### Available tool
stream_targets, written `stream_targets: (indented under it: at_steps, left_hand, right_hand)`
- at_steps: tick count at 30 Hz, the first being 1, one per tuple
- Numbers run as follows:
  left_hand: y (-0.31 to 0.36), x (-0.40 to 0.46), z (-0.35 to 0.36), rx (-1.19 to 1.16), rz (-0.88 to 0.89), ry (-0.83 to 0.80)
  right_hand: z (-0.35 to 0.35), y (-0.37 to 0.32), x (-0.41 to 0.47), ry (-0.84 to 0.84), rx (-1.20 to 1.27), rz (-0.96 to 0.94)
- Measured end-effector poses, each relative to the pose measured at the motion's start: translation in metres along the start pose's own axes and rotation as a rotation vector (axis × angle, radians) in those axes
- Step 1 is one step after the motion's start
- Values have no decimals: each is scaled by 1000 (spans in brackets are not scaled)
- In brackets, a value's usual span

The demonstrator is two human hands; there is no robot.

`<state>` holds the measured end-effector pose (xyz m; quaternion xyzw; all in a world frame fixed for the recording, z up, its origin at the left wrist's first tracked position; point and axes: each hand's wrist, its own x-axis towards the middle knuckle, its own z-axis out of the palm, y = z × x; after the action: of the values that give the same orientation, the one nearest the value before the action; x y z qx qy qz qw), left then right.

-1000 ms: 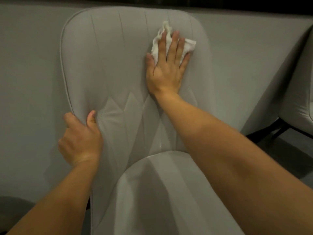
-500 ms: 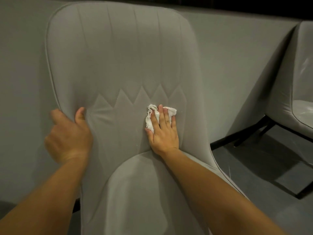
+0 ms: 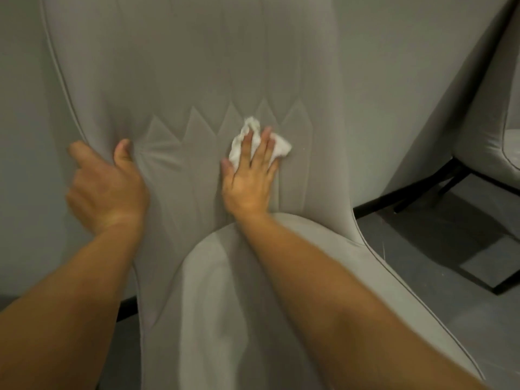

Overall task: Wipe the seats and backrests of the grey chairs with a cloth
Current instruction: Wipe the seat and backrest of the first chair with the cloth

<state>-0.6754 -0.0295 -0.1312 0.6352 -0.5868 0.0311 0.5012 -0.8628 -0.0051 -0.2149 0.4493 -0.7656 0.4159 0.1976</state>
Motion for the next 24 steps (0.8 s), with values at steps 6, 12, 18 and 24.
stream_targets:
  at_steps: [6, 12, 18, 24]
  left_hand:
    - [-1, 2, 3, 8, -3, -1]
    - [2, 0, -5, -2, 22, -46]
    - [8, -2, -7, -38, 9, -47]
    - [6, 0, -4, -36, 24, -24]
  right_hand:
    - [26, -45, -49, -236, 486, 563]
    - [8, -77, -38, -297, 805, 1157]
    - [-7, -70, 11, -131, 871, 1430]
    - [1, -25, -28, 70, 397, 579]
